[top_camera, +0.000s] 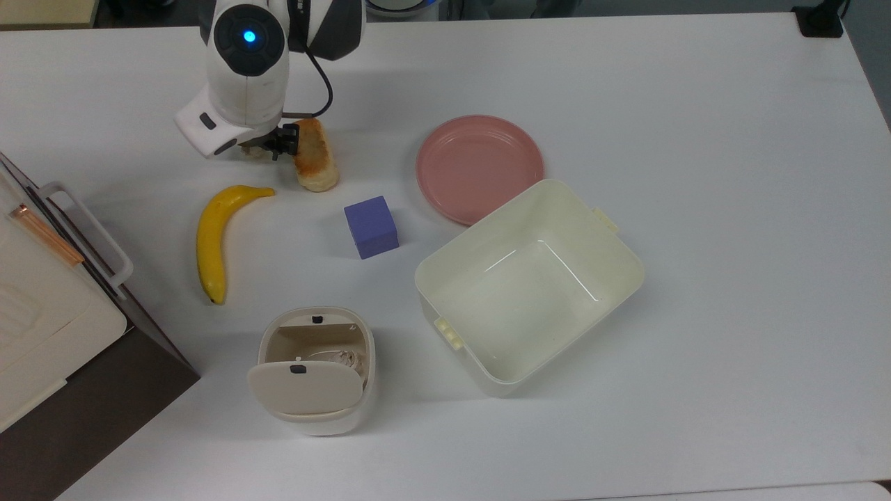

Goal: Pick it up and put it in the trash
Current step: 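Lower the gripper onto the white wrapper and close on it, then lift the wrapper and carry it over the cream trash can opening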

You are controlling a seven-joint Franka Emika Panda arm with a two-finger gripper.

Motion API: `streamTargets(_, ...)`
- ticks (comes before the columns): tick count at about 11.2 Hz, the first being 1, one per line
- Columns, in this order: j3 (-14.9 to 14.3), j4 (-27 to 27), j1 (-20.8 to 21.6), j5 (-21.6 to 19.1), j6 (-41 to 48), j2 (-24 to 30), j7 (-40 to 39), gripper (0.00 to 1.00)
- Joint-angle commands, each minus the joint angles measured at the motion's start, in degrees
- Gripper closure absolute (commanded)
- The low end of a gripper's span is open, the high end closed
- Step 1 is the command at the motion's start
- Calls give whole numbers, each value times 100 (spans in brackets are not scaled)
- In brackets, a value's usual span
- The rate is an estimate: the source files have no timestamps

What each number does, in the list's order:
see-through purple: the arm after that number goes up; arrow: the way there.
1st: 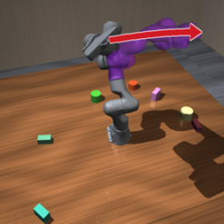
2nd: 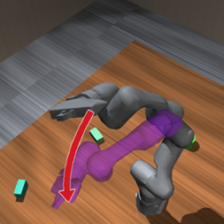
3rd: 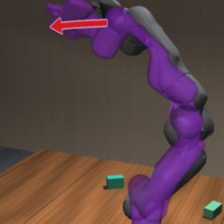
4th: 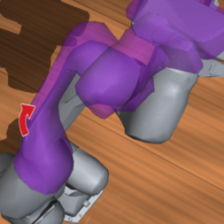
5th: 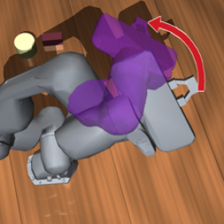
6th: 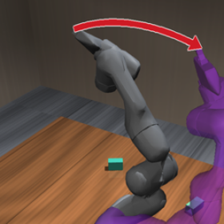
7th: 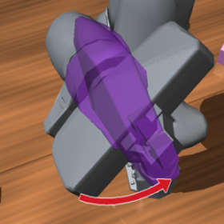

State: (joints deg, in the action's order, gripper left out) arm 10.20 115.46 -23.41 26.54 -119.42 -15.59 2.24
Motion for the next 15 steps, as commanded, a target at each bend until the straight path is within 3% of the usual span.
streamTargets(1,-35,398,3,123,59,373,382,5)
streamTargets(2,-35,398,11,123,68,356,461,9)
streamTargets(3,-35,398,11,123,111,355,479,21)
streamTargets(6,-35,380,11,123,120,320,471,64)
streamTargets(7,-35,380,20,123,94,311,479,93)
streamTargets(8,-35,372,20,123,94,311,505,100)
streamTargets(11,-27,127,29,36,85,329,751,100)
streamTargets(15,43,-1014,204,-755,59,320,786,100)
